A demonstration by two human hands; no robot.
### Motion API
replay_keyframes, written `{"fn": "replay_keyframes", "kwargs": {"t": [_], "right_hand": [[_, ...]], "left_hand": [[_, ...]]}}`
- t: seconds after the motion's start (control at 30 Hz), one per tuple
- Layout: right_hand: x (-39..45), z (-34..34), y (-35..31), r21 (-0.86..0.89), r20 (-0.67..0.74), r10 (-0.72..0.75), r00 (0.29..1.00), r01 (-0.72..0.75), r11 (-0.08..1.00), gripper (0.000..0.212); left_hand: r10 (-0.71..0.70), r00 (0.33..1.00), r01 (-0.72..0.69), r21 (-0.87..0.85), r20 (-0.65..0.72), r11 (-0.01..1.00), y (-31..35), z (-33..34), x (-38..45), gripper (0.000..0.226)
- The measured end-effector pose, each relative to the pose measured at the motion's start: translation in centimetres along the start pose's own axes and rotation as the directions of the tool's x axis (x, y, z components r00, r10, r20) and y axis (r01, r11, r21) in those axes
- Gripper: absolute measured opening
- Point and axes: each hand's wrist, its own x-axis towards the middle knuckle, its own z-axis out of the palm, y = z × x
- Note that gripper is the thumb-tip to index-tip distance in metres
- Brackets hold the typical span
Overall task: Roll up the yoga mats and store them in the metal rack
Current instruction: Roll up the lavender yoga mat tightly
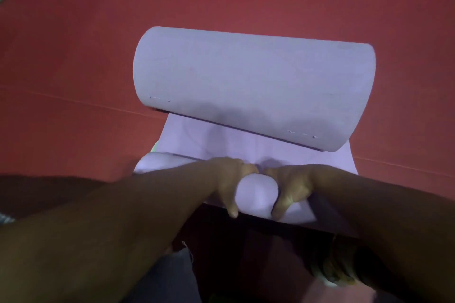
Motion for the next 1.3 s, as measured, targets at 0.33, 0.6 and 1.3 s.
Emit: {"fn": "replay_keyframes", "kwargs": {"t": [0.33,0.6,1.3], "right_hand": [[-0.3,0.3,1.1,-0.141,-0.262,0.014,0.965,-0.052,0.989,0.083],[0.9,2.0,-0.3,-0.193,-0.182,0.052,0.982,-0.087,0.977,0.125],[2.9,3.4,1.3,-0.341,-0.369,0.089,0.925,-0.224,0.913,0.129]], "left_hand": [[-0.103,0.990,0.123,-0.217,0.100,0.968,-1.4,-1.4,1.9,0.079],[-0.047,0.999,0.049,-0.126,0.018,0.991,-1.6,-1.2,1.7,0.090],[-0.032,0.999,0.032,-0.057,0.016,0.998,-3.4,-1.8,5.2,0.082]]}}
